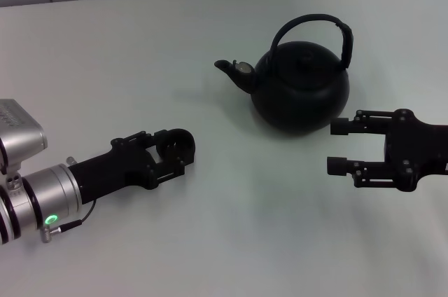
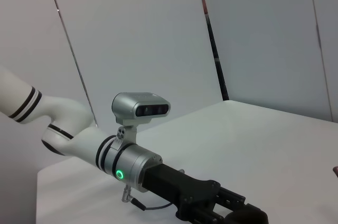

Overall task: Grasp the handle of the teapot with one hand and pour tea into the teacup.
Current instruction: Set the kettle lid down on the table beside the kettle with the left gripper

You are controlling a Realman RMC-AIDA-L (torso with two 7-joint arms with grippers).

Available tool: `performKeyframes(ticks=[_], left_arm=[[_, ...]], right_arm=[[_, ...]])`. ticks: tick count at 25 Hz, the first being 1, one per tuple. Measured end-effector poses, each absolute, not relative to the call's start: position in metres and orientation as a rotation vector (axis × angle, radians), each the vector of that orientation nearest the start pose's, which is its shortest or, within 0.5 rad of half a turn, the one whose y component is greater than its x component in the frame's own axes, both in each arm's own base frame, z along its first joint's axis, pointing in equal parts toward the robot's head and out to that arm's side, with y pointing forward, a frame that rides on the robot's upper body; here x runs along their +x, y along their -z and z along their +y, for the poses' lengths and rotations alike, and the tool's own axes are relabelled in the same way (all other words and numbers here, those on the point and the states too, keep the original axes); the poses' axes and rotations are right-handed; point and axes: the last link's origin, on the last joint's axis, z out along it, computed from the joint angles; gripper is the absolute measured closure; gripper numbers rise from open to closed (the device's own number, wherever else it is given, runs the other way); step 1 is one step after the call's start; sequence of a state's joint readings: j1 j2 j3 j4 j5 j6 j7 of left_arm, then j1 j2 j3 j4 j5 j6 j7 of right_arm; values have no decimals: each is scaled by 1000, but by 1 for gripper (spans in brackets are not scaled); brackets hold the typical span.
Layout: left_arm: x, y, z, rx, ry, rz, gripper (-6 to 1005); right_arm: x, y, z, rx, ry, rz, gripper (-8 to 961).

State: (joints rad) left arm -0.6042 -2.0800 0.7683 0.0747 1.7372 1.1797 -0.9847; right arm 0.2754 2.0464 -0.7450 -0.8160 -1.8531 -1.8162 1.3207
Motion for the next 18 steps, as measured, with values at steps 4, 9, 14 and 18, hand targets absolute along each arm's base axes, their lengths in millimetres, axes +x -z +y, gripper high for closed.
performKeyframes(ticks=[4,9,14,18], left_arm=[[-286,96,309,-2571,666,-812,205],[-286,97,309,-2571,662,-818,198],[-287,98,308,-2573,659,-822,191],[-286,98,307,-2571,665,-827,185]], right_arm=[[294,-40,255,-2737,-832,544,256],[295,-41,254,-2737,-829,545,257],[294,-41,255,-2738,-826,542,257],[295,-41,255,-2741,-823,540,257]])
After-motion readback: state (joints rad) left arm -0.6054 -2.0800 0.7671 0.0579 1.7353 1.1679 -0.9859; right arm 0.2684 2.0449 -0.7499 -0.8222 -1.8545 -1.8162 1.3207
